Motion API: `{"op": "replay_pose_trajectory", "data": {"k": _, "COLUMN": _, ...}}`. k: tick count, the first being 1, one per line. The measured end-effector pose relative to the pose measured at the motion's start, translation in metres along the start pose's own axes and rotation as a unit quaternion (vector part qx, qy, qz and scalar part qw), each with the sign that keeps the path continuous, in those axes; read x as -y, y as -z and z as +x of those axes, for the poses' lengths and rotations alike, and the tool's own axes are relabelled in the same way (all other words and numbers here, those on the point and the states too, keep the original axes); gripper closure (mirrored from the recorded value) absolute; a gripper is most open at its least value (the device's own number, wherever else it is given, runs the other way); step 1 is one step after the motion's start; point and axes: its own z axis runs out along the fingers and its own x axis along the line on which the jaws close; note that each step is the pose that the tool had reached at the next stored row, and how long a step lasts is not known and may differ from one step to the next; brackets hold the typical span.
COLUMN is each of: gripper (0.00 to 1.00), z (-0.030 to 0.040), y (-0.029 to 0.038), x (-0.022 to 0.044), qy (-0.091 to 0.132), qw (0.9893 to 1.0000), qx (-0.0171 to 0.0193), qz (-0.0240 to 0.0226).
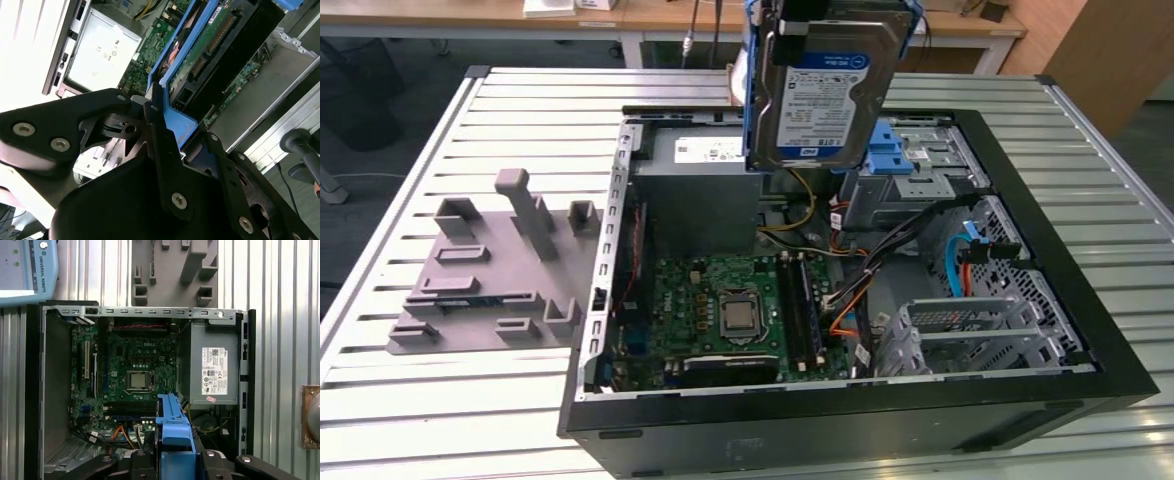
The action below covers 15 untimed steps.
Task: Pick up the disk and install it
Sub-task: 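Pick up the disk, then insert the disk into the insertion slot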
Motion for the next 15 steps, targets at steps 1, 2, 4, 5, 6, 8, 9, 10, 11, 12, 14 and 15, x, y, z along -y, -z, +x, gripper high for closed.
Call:
{"op": "replay_pose_trajectory", "data": {"k": 1, "gripper": 0.64, "z": 0.0000, "y": 0.0000, "x": 0.0004, "qy": 0.000, "qw": 1.0000, "qx": 0.0000, "qz": 0.0000}}
{"op": "replay_pose_trajectory", "data": {"k": 2, "gripper": 0.64, "z": 0.0000, "y": 0.0000, "x": 0.0009, "qy": 0.000, "qw": 1.0000, "qx": 0.0000, "qz": 0.0000}}
{"op": "replay_pose_trajectory", "data": {"k": 4, "gripper": 0.64, "z": 0.0000, "y": 0.0000, "x": 0.0009, "qy": 0.000, "qw": 1.0000, "qx": 0.0000, "qz": 0.0000}}
{"op": "replay_pose_trajectory", "data": {"k": 5, "gripper": 0.64, "z": 0.0000, "y": 0.0000, "x": 0.0010, "qy": 0.000, "qw": 1.0000, "qx": 0.0000, "qz": 0.0000}}
{"op": "replay_pose_trajectory", "data": {"k": 6, "gripper": 0.64, "z": 0.0000, "y": 0.0000, "x": 0.0010, "qy": 0.000, "qw": 1.0000, "qx": 0.0000, "qz": 0.0000}}
{"op": "replay_pose_trajectory", "data": {"k": 8, "gripper": 0.64, "z": 0.0000, "y": 0.0000, "x": 0.0011, "qy": 0.000, "qw": 1.0000, "qx": 0.0000, "qz": 0.0000}}
{"op": "replay_pose_trajectory", "data": {"k": 9, "gripper": 0.64, "z": 0.0000, "y": 0.0000, "x": 0.0011, "qy": 0.000, "qw": 1.0000, "qx": 0.0000, "qz": 0.0000}}
{"op": "replay_pose_trajectory", "data": {"k": 10, "gripper": 0.64, "z": 0.0000, "y": 0.0000, "x": 0.0011, "qy": 0.000, "qw": 1.0000, "qx": 0.0000, "qz": 0.0000}}
{"op": "replay_pose_trajectory", "data": {"k": 11, "gripper": 0.64, "z": 0.0000, "y": 0.0000, "x": 0.0012, "qy": 0.000, "qw": 1.0000, "qx": 0.0000, "qz": 0.0000}}
{"op": "replay_pose_trajectory", "data": {"k": 12, "gripper": 0.64, "z": 0.0000, "y": 0.0000, "x": 0.0012, "qy": 0.000, "qw": 1.0000, "qx": 0.0000, "qz": 0.0000}}
{"op": "replay_pose_trajectory", "data": {"k": 14, "gripper": 0.64, "z": 0.0000, "y": 0.0000, "x": 0.0012, "qy": 0.000, "qw": 1.0000, "qx": 0.0000, "qz": 0.0000}}
{"op": "replay_pose_trajectory", "data": {"k": 15, "gripper": 0.64, "z": 0.0000, "y": 0.0000, "x": 0.0012, "qy": 0.000, "qw": 1.0000, "qx": 0.0000, "qz": 0.0001}}
